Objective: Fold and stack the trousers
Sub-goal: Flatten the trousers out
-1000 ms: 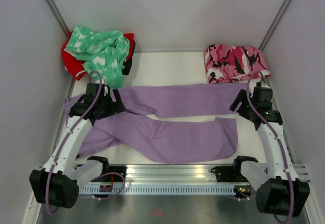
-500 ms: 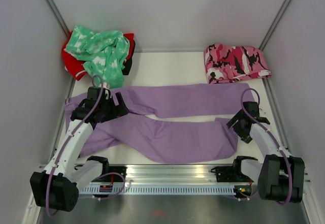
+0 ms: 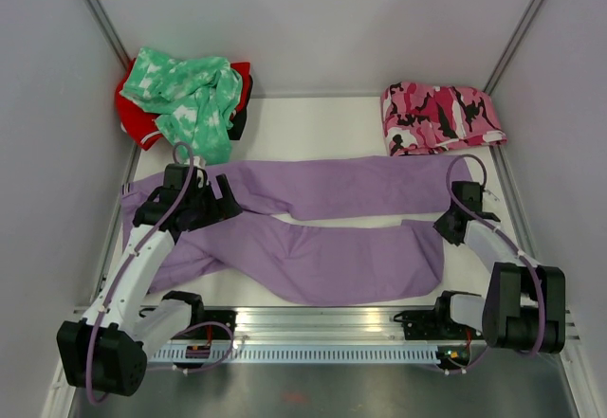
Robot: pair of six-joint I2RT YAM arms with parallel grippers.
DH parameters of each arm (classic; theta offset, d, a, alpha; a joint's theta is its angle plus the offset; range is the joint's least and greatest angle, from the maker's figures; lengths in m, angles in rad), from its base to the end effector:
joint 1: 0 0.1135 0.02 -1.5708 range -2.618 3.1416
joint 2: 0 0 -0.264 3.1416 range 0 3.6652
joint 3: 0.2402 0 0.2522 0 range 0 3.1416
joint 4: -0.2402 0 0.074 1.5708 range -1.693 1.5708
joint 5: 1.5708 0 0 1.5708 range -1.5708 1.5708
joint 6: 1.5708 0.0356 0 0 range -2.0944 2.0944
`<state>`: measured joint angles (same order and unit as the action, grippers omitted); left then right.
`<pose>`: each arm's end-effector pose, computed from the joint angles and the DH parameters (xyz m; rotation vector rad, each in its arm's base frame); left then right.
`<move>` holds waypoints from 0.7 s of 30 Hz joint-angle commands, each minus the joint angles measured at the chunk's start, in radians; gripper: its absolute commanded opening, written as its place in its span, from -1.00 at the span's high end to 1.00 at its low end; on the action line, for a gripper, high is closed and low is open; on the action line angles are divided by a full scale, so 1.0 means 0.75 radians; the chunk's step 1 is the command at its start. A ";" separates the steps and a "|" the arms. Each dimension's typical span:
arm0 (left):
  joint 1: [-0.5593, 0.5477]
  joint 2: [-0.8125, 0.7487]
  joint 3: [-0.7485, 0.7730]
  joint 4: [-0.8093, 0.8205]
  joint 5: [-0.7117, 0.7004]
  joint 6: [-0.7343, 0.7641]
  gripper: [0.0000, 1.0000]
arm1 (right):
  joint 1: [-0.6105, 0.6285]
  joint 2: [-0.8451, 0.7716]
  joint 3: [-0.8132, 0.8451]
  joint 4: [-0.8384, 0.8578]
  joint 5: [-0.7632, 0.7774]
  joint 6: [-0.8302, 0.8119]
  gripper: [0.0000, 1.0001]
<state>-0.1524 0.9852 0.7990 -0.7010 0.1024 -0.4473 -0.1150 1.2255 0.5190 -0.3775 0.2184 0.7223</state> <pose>0.1922 -0.0332 0.2623 -0.3210 2.4704 -0.3837 0.2045 -0.0314 0.1524 1.1272 2.3583 -0.0794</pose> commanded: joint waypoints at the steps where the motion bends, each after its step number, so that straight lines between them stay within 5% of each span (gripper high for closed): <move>1: -0.001 -0.029 0.013 0.029 -0.038 -0.011 -0.94 | 0.004 0.045 -0.085 -0.020 -0.097 0.027 0.53; 6: -0.001 -0.035 0.004 0.026 -0.051 -0.011 -0.94 | 0.004 -0.089 -0.062 -0.094 -0.101 0.029 0.99; 13: -0.014 -0.050 0.006 0.020 -0.059 -0.009 -0.94 | -0.004 -0.190 0.040 -0.251 0.026 0.017 1.00; 21: -0.038 -0.090 0.004 0.008 -0.110 -0.021 -0.95 | -0.202 -0.086 0.312 -0.382 0.224 -0.157 1.00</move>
<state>-0.1711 0.9401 0.7990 -0.7036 0.0540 -0.4477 -0.2325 1.1301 0.6369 -0.6186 0.2596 0.6868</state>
